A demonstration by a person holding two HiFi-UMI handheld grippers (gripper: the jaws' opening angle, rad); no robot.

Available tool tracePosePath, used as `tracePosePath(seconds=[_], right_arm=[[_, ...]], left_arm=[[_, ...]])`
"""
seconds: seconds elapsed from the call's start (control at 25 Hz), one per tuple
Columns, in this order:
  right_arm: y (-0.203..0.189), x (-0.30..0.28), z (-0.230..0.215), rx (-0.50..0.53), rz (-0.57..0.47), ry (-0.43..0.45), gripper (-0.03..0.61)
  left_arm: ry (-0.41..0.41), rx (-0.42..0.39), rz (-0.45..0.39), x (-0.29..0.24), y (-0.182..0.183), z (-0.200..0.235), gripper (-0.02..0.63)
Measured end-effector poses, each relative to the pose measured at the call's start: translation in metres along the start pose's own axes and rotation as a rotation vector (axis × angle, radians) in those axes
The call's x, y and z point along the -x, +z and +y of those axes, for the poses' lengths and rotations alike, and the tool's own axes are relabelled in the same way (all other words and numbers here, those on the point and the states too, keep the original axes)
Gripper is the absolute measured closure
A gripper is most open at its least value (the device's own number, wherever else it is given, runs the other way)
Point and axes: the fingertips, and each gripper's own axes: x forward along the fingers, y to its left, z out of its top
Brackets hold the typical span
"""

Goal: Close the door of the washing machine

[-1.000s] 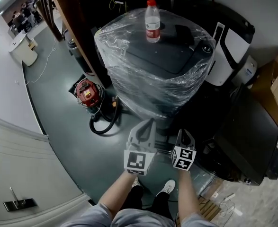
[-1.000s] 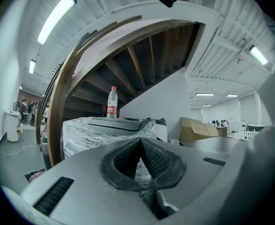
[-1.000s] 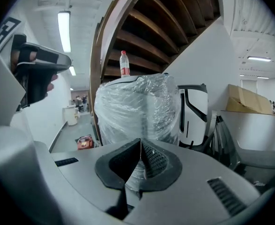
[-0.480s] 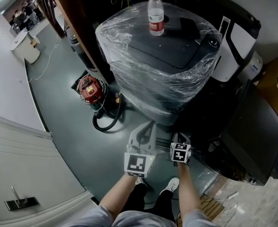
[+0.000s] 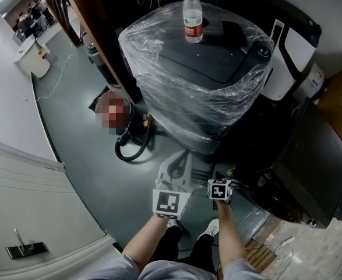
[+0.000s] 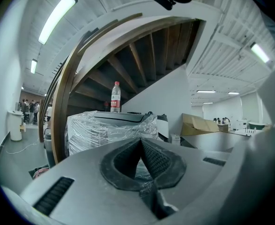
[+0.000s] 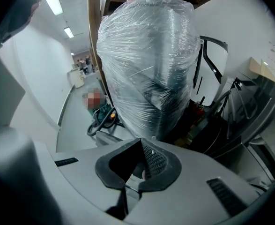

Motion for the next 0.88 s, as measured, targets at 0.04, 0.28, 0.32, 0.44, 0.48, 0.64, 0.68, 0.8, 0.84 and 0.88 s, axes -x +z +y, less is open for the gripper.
tracePosePath(seconds=[0.04,0.28,0.32,0.44,0.48,0.64,0.68,0.8,0.84,0.88], right_arm=[[0.001,-0.001,-0.001,-0.002,0.0,0.001,0.578],[-0.006,0.004,0.005,0.005,0.004,0.01,0.578],[-0.008,0.007,0.007,0.006,0.01,0.012,0.578],[-0.017,0.012,0.011,-0.003,0.018,0.017,0.578],[-0.021,0.015,0.013,-0.003,0.021,0.022,0.578],[-0.037,0.028,0.02,-0.011,0.033,0.036,0.578],[-0.042,0.031,0.021,-0.017,0.036,0.041,0.578],[-0.058,0.04,0.025,-0.03,0.048,0.049,0.578],[-0.063,0.044,0.026,-0.03,0.052,0.047,0.578],[-0.068,0.047,0.027,-0.029,0.055,0.047,0.578]], left_arm=[[0.001,0.002,-0.001,0.0,0.0,-0.001,0.614],[-0.016,0.01,0.0,0.004,-0.002,-0.014,0.614],[-0.019,0.009,-0.001,0.004,-0.002,-0.016,0.614],[-0.031,0.002,-0.005,0.003,-0.001,-0.024,0.614],[-0.034,0.001,-0.006,0.002,-0.002,-0.026,0.614],[-0.048,0.002,-0.008,0.001,-0.001,-0.039,0.614],[-0.053,0.001,-0.007,0.001,-0.001,-0.042,0.614],[-0.071,-0.002,-0.011,-0.002,0.0,-0.054,0.614],[-0.077,-0.002,-0.013,-0.003,0.0,-0.058,0.614],[-0.083,-0.002,-0.015,-0.004,0.001,-0.063,0.614]])
